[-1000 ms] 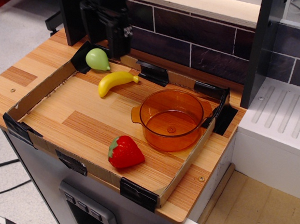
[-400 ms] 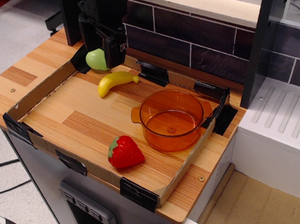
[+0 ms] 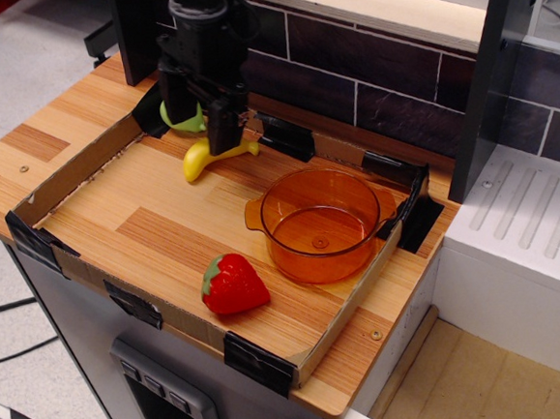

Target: Put banana in pot

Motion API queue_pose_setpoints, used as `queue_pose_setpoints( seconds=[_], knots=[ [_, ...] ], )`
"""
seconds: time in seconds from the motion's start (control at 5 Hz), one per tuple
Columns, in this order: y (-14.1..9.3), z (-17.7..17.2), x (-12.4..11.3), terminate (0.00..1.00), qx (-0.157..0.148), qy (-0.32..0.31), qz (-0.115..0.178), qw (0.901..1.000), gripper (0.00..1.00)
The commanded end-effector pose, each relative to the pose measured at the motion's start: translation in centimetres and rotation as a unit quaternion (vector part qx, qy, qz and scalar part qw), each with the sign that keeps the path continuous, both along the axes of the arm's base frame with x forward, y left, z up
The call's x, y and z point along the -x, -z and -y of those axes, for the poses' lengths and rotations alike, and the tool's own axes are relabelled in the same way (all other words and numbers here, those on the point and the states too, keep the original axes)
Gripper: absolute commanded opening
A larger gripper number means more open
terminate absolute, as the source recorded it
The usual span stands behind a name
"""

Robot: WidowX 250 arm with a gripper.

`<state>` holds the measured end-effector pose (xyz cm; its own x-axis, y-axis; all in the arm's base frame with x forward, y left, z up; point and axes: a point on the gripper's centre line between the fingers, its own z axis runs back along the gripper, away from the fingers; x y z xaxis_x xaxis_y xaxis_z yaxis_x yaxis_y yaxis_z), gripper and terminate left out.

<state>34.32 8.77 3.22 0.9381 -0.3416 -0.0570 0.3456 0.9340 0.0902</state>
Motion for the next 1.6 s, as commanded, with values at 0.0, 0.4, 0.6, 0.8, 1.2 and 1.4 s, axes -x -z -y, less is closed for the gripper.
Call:
queue_pose_setpoints(
  seconds=[0.0,0.4,0.6,0.8,1.2,1.4],
  knots=[
    [-0.3,0.3,-0.9,0.00,-0.013,-0.001,0.038,0.9992,1.00],
    [0.8,0.1,-0.4,0.00,-0.020,0.000,0.037,0.9991,1.00],
    [1.4,0.1,-0.2,0.00,-0.025,0.006,0.042,0.9988,1.00],
    [1.8,0.1,0.0,0.00,-0.024,0.005,0.035,0.9991,0.00],
    [1.1,-0.1,0.4,0.00,-0.023,0.015,0.039,0.9989,0.00],
    [-1.2,-0.1,0.8,0.00,-0.021,0.007,0.046,0.9987,0.00]
  ],
)
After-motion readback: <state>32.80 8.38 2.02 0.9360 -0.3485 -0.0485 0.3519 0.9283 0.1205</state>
